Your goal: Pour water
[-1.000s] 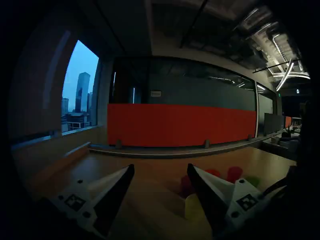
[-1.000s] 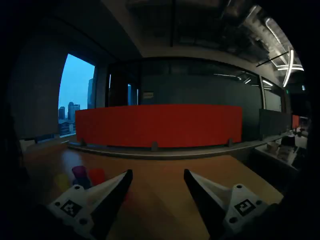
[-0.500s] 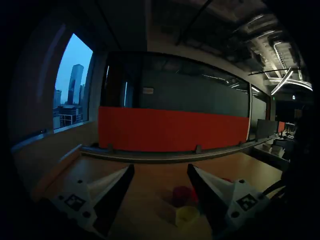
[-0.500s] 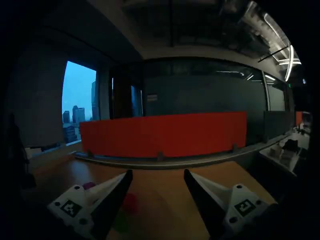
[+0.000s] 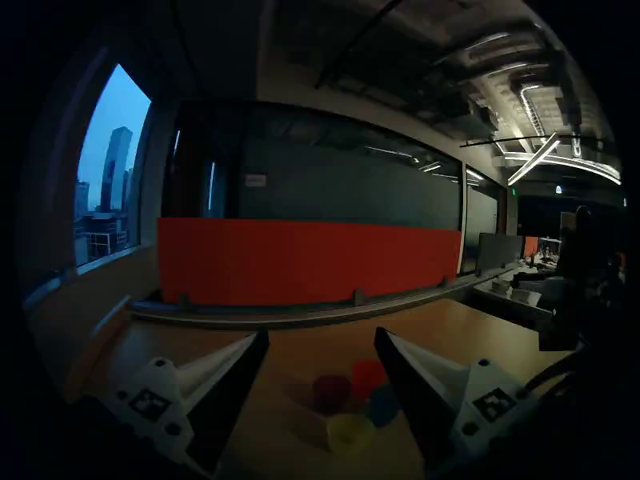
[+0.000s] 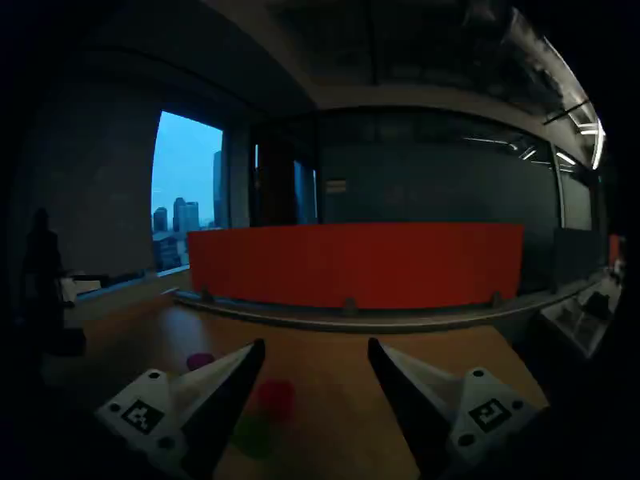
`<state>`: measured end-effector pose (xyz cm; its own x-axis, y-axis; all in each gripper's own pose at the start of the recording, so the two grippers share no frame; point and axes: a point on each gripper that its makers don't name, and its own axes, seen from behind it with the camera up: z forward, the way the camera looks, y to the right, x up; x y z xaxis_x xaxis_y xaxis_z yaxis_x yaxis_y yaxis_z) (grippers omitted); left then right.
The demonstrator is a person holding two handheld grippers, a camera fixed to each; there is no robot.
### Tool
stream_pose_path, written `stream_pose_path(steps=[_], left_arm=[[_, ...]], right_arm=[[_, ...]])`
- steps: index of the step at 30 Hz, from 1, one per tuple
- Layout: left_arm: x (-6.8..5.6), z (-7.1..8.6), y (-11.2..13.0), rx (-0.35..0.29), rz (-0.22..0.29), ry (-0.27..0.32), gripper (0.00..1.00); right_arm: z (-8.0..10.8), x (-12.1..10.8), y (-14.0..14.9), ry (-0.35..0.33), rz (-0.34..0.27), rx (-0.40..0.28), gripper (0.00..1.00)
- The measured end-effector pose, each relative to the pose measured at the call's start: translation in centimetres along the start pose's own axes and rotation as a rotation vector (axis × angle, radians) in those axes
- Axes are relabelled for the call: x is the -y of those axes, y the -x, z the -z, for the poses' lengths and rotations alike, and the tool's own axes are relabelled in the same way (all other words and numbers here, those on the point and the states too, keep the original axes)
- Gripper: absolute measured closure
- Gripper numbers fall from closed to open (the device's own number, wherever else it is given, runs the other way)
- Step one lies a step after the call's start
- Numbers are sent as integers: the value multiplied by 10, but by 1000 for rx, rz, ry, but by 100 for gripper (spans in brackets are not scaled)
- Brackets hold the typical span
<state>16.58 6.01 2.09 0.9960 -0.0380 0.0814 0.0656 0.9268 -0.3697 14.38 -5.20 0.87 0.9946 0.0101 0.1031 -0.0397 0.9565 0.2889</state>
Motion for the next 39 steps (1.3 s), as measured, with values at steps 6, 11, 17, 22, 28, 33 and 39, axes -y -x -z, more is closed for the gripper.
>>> stream_pose_path(steps=[6,11,17,22,28,33,39], left_arm=[[-16,-4,3,28,-48,82,2],[-29,-5,3,42,-70,145,2],[-35,-6,5,64,-73,182,2],[-42,-5,9,92,-69,216,2],[-52,-7,10,110,-67,270,2],[-59,-11,12,131,-59,316,2],[-63,-18,22,173,-79,356,2]], right_arm=[[-1,28,-4,-131,41,14,1],[2,54,-5,-243,67,26,1],[5,77,-6,-348,68,54,1],[5,83,-1,-373,80,85,1],[4,83,7,-384,107,129,1],[6,84,18,-405,123,184,1],[8,83,26,-420,150,228,1]])
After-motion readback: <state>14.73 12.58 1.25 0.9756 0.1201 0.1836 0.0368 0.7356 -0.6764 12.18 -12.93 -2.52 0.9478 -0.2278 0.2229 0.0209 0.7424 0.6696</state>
